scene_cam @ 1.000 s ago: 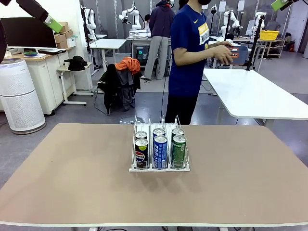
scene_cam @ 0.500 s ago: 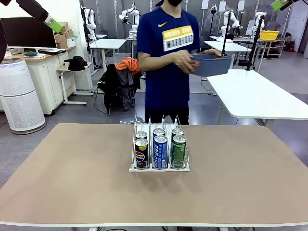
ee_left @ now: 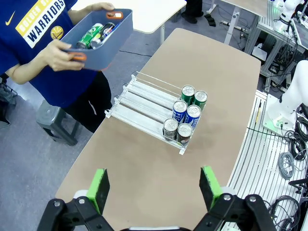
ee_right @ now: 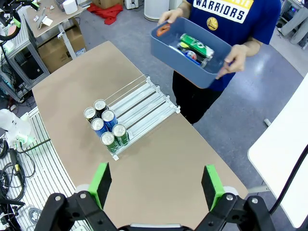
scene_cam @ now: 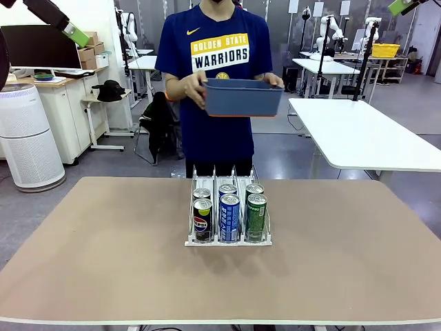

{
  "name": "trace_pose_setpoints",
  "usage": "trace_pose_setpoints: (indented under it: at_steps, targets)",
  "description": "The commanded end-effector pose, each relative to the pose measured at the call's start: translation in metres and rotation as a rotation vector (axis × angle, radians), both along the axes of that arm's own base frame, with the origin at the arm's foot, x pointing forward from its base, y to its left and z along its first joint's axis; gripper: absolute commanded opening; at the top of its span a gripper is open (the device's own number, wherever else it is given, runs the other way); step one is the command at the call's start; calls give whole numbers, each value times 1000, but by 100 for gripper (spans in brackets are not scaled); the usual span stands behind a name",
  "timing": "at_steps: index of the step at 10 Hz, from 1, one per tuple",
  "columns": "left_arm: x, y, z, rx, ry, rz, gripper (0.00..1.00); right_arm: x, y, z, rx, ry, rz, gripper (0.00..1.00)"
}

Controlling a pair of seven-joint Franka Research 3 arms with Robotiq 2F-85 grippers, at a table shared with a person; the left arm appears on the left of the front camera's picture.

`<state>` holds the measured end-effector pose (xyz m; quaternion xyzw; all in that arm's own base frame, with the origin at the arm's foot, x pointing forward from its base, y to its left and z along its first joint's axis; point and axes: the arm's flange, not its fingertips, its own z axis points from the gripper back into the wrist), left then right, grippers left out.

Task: Fill the beverage cans into the dispenser.
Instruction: Pick up the Sprite handed by the human.

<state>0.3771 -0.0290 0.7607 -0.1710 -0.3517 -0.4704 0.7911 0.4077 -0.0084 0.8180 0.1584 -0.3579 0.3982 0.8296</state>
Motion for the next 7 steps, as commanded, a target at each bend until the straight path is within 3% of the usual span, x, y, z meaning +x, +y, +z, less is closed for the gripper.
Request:
trace_pose_setpoints:
  at_steps: [1,7]
  targets:
    - [0,0,-1,9,9,6,100,-2,0,0,-8,8,0,100]
    - [0,0,-1,9,9,6,100,-2,0,0,-8,8,0,100]
